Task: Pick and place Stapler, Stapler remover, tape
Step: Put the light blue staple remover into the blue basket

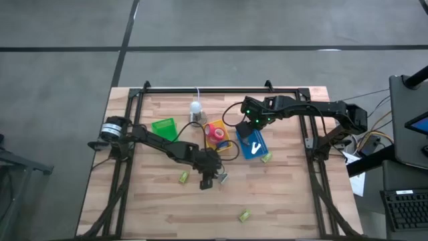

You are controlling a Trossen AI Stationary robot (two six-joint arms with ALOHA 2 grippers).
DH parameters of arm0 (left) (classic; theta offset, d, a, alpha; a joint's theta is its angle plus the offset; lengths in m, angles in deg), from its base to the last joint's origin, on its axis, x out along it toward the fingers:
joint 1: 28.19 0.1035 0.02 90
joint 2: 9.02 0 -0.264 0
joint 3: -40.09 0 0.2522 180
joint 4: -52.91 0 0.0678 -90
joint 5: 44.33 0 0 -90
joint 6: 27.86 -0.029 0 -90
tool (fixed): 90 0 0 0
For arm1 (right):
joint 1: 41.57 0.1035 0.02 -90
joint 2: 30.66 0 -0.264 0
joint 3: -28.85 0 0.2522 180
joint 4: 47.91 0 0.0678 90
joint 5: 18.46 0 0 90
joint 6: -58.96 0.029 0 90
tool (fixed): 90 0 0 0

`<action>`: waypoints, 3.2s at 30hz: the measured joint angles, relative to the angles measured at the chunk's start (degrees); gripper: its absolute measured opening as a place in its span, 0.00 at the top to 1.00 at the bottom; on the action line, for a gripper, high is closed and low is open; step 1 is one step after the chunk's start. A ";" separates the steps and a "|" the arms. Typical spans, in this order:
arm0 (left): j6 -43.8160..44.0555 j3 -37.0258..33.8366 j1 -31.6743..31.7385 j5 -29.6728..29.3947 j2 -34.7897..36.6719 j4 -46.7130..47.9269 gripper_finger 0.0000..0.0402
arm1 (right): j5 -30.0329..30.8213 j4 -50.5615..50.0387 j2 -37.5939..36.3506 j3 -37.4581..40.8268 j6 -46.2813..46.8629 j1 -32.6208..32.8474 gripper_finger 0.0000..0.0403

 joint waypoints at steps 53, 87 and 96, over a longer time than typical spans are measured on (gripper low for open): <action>4.49 -0.23 1.03 -0.85 -4.00 -8.05 0.96 | 1.03 2.08 0.00 0.02 1.13 0.04 0.71; 17.83 7.71 13.46 -1.54 4.51 -3.91 1.00 | -0.32 -1.30 -8.06 -0.04 4.08 1.43 0.77; 14.46 14.86 18.74 2.79 -0.85 -3.81 1.00 | 7.00 -1.41 -15.67 0.14 7.66 2.30 0.81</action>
